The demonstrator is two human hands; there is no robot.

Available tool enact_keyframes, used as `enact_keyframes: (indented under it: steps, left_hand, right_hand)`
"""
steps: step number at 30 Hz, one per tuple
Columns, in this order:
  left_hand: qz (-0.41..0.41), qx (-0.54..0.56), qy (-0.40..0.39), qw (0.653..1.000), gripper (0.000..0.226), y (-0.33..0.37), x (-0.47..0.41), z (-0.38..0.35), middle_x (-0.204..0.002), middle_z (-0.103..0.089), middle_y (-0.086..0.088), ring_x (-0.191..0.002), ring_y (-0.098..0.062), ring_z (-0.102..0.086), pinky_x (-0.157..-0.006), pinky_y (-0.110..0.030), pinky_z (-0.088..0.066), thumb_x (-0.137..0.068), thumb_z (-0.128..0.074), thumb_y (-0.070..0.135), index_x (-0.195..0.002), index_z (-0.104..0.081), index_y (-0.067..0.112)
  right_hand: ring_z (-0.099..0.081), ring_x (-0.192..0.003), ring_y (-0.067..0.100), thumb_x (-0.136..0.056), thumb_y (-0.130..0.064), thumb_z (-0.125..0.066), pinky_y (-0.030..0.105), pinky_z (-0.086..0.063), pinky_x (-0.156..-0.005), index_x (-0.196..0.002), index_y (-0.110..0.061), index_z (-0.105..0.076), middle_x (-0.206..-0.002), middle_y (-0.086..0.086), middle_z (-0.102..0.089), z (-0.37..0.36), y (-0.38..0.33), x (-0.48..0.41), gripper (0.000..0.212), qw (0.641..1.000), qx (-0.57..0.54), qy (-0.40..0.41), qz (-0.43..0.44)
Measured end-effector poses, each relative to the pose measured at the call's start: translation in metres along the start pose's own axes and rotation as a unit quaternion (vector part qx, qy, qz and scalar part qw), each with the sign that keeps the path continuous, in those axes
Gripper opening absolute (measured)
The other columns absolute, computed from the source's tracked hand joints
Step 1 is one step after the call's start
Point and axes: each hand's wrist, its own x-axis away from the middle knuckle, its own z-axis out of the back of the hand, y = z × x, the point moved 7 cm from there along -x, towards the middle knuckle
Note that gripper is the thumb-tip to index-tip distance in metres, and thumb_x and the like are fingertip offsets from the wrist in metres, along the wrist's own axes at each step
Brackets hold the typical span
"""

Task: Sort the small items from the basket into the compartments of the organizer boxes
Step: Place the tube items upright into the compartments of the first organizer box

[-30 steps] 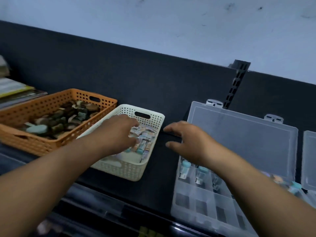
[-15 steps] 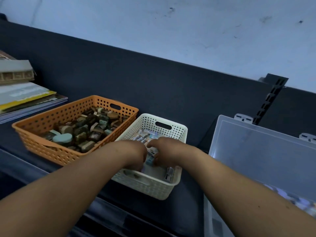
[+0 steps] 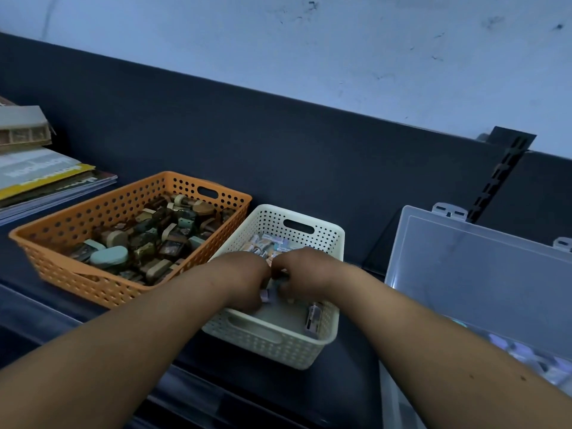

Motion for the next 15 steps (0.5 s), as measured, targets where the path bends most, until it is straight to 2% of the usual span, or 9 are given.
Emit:
enact_keyframes:
  steps: [2, 4, 8, 10, 13, 15]
  left_hand:
    - [-0.007, 0.051, 0.025, 0.998, 0.018, -0.001, -0.001, 0.003, -0.083, -0.059, -0.003, -0.079, -0.022, -0.057, -0.065, -0.026, -0.038, -0.090, -0.056, 0.035, -0.087, -0.063, 0.019]
    - [-0.015, 0.113, 0.050, 0.992, 0.012, -0.002, 0.000, 0.009, -0.083, -0.060, -0.001, -0.076, -0.019, -0.057, -0.063, -0.026, -0.039, -0.088, -0.061, 0.033, -0.081, -0.057, 0.024]
    - [-0.004, 0.229, 0.108, 0.967, 0.028, -0.006, 0.006, 0.022, -0.077, -0.053, 0.003, -0.065, -0.012, -0.051, -0.056, -0.026, -0.039, -0.076, -0.078, 0.029, -0.078, -0.051, 0.023]
    - [0.000, 0.294, 0.134, 0.946, 0.031, -0.004, 0.011, 0.032, -0.074, -0.053, 0.003, -0.062, -0.012, -0.050, -0.055, -0.026, -0.040, -0.073, -0.080, 0.031, -0.083, -0.052, 0.024]
    - [-0.015, 0.400, 0.118, 0.909, 0.031, 0.014, 0.019, 0.045, -0.077, -0.059, -0.001, -0.062, -0.012, -0.059, -0.059, -0.028, -0.047, -0.079, -0.075, 0.032, -0.102, -0.055, 0.027]
    - [-0.041, 0.450, 0.109, 0.885, 0.021, 0.035, 0.023, 0.053, -0.070, -0.056, 0.001, -0.052, -0.011, -0.054, -0.055, -0.026, -0.045, -0.087, -0.067, 0.032, -0.103, -0.058, 0.022]
  right_hand:
    - [-0.058, -0.100, 0.022, -0.088, -0.020, -0.054, 0.031, -0.048, -0.080, -0.115, -0.024, -0.062, -0.110, 0.001, -0.064, 0.006, 0.003, 0.001, 0.028, 0.999, -0.036, 0.029, -0.002]
    - [-0.058, -0.101, 0.024, -0.092, -0.017, -0.047, 0.033, -0.047, -0.082, -0.116, -0.022, -0.061, -0.113, 0.005, -0.064, 0.012, 0.007, 0.004, 0.028, 0.997, -0.060, 0.056, -0.006]
    - [-0.059, -0.095, 0.024, -0.099, -0.017, -0.039, 0.031, -0.046, -0.077, -0.118, -0.022, -0.058, -0.107, 0.005, -0.063, 0.030, 0.025, 0.018, 0.028, 0.980, -0.159, 0.110, -0.035]
    - [-0.063, -0.088, 0.022, -0.099, -0.020, -0.041, 0.032, -0.050, -0.073, -0.114, -0.024, -0.059, -0.098, 0.001, -0.063, 0.046, 0.036, 0.033, 0.025, 0.963, -0.219, 0.150, -0.044]
    - [-0.065, -0.079, 0.021, -0.099, -0.024, -0.045, 0.039, -0.054, -0.075, -0.103, -0.023, -0.062, -0.089, 0.002, -0.065, 0.070, 0.053, 0.071, 0.017, 0.942, -0.265, 0.201, -0.044]
    - [-0.063, -0.072, 0.017, -0.098, -0.020, -0.046, 0.038, -0.054, -0.073, -0.098, -0.023, -0.062, -0.084, 0.004, -0.065, 0.080, 0.063, 0.101, 0.017, 0.925, -0.306, 0.221, -0.048]
